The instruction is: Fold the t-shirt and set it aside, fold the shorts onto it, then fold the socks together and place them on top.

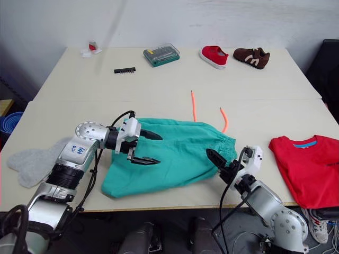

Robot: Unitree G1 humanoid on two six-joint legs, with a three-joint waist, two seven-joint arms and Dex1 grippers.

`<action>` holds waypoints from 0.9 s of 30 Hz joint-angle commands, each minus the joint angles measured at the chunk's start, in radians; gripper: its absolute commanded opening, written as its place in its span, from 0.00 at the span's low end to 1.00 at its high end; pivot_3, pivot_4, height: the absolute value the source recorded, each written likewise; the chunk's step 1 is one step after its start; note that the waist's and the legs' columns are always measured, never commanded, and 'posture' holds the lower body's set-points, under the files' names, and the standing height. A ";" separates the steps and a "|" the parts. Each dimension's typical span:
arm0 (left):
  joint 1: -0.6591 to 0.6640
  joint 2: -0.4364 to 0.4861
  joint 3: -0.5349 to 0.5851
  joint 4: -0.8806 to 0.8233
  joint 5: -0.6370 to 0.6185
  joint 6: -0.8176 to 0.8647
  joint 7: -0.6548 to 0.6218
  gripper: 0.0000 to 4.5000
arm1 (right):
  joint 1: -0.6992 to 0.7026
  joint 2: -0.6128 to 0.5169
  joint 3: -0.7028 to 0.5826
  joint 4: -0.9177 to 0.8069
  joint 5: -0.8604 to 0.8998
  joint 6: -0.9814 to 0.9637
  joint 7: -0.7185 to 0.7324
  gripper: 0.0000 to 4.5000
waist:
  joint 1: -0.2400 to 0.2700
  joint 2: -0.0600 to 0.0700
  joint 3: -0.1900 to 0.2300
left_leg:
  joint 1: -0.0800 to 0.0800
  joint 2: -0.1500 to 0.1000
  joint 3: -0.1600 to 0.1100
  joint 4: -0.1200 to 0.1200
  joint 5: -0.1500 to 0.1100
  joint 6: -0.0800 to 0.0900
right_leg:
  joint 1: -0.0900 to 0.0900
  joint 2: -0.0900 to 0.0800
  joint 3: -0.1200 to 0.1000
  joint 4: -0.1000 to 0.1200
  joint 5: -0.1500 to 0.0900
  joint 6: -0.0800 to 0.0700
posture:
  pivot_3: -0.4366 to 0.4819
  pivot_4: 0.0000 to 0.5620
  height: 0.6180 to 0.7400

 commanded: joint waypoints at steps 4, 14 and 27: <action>0.033 0.059 -0.001 0.098 0.088 -0.143 0.040 1.00 | -0.005 -0.043 0.010 -0.007 -0.016 0.014 0.031 0.39 | -0.008 0.000 0.000 | -0.001 0.000 0.000 -0.001 0.002 0.004 | -0.001 0.000 0.000 0.000 -0.001 0.000 | 0.48 0.27 1.00; 0.000 0.001 0.074 0.139 0.015 -0.085 0.065 1.00 | -0.070 -0.158 0.019 -0.081 -0.023 0.048 0.091 0.01 | 0.001 0.001 0.001 | -0.002 -0.001 0.000 -0.001 -0.001 0.001 | -0.001 -0.002 0.000 -0.001 0.000 0.001 | 0.48 0.27 1.00; 0.030 0.059 0.136 -0.042 -0.118 0.146 -0.003 0.73 | -0.298 -0.382 0.091 -0.121 -0.035 0.141 0.241 0.00 | 0.001 0.002 0.001 | -0.002 -0.001 0.000 -0.001 0.002 0.005 | -0.001 -0.001 -0.001 -0.002 0.000 0.001 | 0.48 0.27 1.00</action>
